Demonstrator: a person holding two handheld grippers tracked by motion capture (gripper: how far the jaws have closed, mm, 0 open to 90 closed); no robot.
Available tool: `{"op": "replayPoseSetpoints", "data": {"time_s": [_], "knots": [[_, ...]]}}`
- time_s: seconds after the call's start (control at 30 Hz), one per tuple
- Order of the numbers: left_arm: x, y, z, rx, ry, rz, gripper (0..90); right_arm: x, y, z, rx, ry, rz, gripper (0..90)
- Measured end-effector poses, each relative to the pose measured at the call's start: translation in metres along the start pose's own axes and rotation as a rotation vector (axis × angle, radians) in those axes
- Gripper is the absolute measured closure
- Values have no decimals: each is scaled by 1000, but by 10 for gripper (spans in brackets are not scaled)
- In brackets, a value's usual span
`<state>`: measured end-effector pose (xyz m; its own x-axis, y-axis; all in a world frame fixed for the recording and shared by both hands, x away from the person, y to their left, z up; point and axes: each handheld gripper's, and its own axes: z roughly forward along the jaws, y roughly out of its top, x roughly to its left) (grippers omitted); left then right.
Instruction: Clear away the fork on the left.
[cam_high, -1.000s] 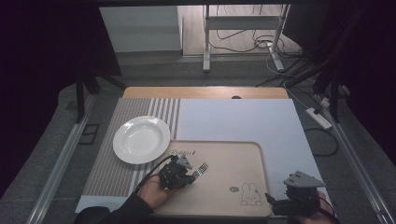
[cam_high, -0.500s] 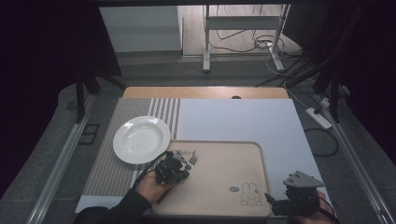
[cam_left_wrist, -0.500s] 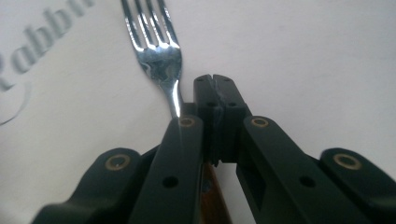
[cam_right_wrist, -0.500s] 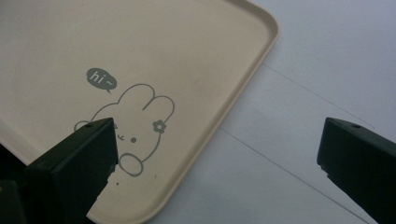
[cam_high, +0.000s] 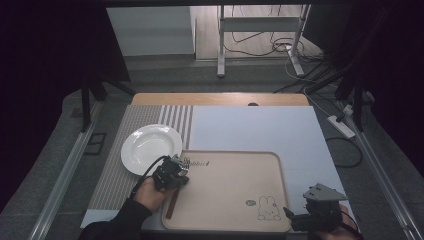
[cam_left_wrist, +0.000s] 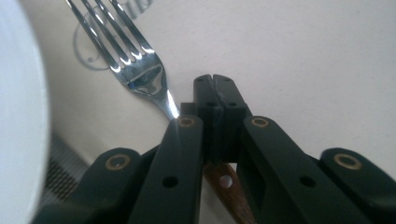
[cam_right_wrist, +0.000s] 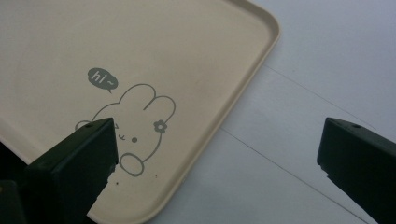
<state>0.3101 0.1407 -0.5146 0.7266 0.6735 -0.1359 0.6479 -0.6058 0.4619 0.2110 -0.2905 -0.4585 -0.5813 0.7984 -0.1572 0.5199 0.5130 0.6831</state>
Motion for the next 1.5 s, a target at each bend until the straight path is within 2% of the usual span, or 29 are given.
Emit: {"op": "replayPoseSetpoints", "data": {"time_s": [0.23, 0.3, 0.4, 0.5, 0.6, 0.67, 0.7, 0.77, 0.9, 1.2, 1.3, 1.5], "knots": [[5, -3, -2, 4, 16, -19, 889, 0, 0, 0, -1, -1, 0, 0], [6, -3, -3, 3, 11, -16, 890, 0, 0, 0, 0, 0, 1, 0], [5, -4, -3, -11, -22, -17, 887, 0, 0, 0, 0, -1, 1, 0], [3, -4, -8, -35, -36, -9, 834, 0, 0, 0, 1, -1, 1, 0], [1, -5, -13, -42, -16, 12, 768, 0, 0, 0, 2, -1, 2, 0], [0, -5, -14, -52, -10, 8, 749, 0, 0, 0, 2, -1, 2, 0], [-1, -7, -17, -51, -1, 17, 704, 0, 0, 0, 2, -1, 2, 0], [-2, -9, -19, -53, 10, 30, 687, 0, 0, 1, 3, -3, 1, 0], [-3, -11, -24, -68, 18, 46, 596, 0, 0, 1, 4, -4, 3, 0], [2, -18, -33, -120, -6, 33, 416, -1, 0, 1, 4, -4, 7, 0], [3, -19, -34, -124, -9, 29, 383, -1, 0, 1, 5, -4, 7, 0], [6, -22, -37, -139, -22, 22, 260, 0, 0, 1, 6, -5, 7, 0]]}}
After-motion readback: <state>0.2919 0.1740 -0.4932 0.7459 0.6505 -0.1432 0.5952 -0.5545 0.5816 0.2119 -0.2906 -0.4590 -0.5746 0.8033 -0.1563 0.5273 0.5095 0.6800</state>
